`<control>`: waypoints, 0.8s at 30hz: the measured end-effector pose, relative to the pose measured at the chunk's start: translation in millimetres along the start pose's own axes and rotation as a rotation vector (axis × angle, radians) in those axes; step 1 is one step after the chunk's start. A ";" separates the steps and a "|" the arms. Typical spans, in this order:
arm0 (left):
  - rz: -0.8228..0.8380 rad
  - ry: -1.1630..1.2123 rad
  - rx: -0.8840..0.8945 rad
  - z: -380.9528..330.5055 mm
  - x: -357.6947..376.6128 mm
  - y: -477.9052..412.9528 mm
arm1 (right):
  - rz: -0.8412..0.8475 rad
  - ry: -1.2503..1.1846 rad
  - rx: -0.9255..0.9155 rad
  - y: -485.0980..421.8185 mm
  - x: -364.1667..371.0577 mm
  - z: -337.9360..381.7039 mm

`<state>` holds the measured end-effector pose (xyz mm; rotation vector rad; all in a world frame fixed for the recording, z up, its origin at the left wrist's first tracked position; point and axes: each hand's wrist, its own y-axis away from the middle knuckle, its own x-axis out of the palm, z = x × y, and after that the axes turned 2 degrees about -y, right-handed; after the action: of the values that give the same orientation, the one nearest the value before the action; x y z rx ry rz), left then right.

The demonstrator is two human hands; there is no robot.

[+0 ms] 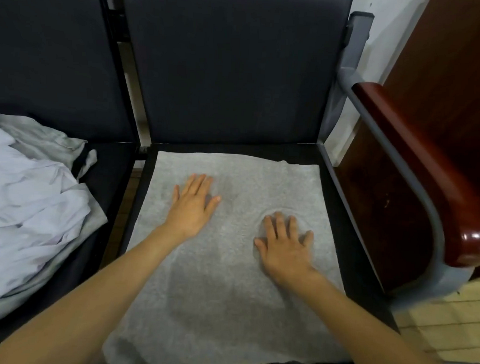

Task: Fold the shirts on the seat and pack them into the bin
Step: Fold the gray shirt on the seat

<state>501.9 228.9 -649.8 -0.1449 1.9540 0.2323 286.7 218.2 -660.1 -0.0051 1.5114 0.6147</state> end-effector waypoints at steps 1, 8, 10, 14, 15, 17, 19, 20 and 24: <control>-0.043 -0.025 0.022 -4.6 -3.6 14.8 | -0.001 0.002 0.004 -3.9 1.0 -0.1; 0.238 -0.283 -0.121 2.3 -3.5 97.5 | -0.018 -0.067 -0.075 -40.7 -3.6 -6.9; 0.258 -0.302 -0.149 11.5 2.9 91.1 | -0.026 -0.077 -0.088 -51.4 -6.3 -8.0; 0.245 -0.236 -0.168 23.5 4.0 48.3 | -0.039 -0.119 -0.119 -84.8 -22.1 -10.8; 0.256 -0.241 -0.171 26.0 2.8 36.4 | -0.041 -0.140 -0.142 -92.3 -26.9 -12.8; 0.286 -0.254 -0.180 30.5 -0.7 14.6 | -0.089 -0.161 -0.210 -99.4 -34.3 -17.1; 0.300 -0.243 -0.196 35.2 -3.1 -3.5 | -0.285 -0.123 -0.337 -87.1 -36.4 -15.4; 0.295 -0.239 -0.201 36.8 -4.4 -12.0 | -0.402 -0.106 -0.382 -75.2 -34.8 -12.2; 0.295 -0.215 -0.210 36.7 -15.3 -34.7 | -0.371 -0.077 -0.342 -22.6 -20.6 -5.1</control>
<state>548.1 203.4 -652.7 0.0326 1.7283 0.6236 291.7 189.4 -649.8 -0.5082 1.2724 0.5570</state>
